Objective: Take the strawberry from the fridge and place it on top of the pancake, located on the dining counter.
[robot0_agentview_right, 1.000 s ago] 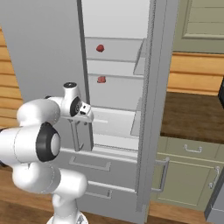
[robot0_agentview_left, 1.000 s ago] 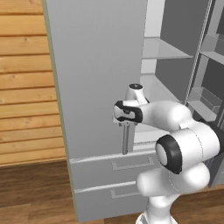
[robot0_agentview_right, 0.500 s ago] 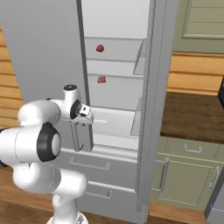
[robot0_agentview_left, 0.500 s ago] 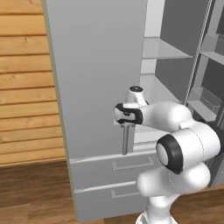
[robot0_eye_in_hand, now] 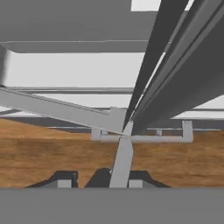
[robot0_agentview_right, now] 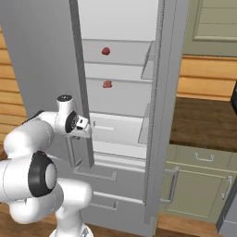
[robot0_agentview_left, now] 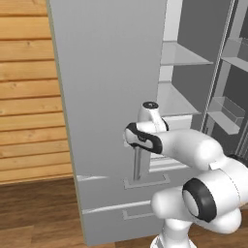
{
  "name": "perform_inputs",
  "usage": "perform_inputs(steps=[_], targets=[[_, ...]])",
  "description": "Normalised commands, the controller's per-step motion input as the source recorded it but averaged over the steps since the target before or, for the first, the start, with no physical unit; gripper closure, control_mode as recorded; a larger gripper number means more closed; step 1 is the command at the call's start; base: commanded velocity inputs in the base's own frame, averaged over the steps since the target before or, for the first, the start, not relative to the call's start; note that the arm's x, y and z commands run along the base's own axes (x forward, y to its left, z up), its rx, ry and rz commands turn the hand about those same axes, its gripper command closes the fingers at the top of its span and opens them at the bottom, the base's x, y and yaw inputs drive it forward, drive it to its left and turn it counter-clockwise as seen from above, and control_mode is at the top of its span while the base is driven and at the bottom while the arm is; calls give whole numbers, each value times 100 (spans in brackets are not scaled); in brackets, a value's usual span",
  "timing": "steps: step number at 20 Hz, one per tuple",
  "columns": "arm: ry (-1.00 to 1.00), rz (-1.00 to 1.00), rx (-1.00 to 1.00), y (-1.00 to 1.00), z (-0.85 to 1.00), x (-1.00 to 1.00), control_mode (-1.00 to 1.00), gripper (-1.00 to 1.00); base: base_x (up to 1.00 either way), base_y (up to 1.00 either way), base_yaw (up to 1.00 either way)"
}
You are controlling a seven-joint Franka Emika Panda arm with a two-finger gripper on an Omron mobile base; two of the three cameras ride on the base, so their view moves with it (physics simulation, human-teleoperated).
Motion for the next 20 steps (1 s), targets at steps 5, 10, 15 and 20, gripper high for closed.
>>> perform_inputs(steps=[5,10,15,20], targets=[[-3,1,0,63,0,-94,-100,100,0,0,0],[0,0,-4,76,-7,-53,-100,-100,0,0,0],[1,0,-10,23,67,1,-100,-100,0,0,0],[-1,0,-10,0,90,0,-100,-100,0,0,0]])
